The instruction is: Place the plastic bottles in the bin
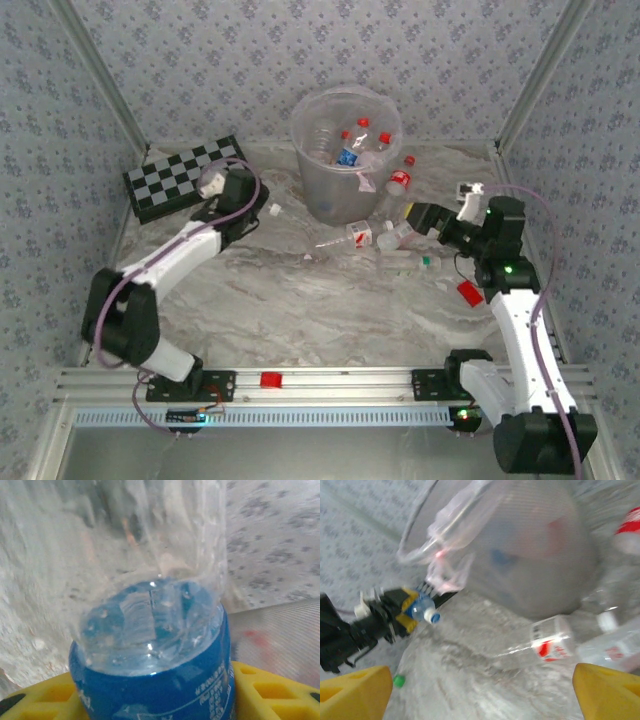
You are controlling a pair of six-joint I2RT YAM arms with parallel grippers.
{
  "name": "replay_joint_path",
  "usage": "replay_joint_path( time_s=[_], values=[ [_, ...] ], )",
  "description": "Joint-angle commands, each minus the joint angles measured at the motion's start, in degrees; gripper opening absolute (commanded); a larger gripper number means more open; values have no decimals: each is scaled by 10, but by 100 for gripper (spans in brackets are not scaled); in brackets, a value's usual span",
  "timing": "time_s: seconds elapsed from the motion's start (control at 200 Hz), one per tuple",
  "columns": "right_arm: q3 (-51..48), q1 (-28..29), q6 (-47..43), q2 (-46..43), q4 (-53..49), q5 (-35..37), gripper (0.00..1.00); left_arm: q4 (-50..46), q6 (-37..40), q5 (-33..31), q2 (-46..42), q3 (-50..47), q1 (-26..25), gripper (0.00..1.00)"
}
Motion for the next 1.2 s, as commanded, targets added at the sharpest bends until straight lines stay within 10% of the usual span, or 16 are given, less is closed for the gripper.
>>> replay_joint_path(
  time_s=[0.0,0.375,1.194],
  values=[
    [36,56,-12,17,54,-42,96,-22,219,36,-77,-12,-1,47],
    [257,222,-23,241,80,-5,97,-11,466,419,-166,-70,-61,47],
    [392,284,-86,368,-48,-1,71,8,535,500,-153,-57,-131,45]
  ],
)
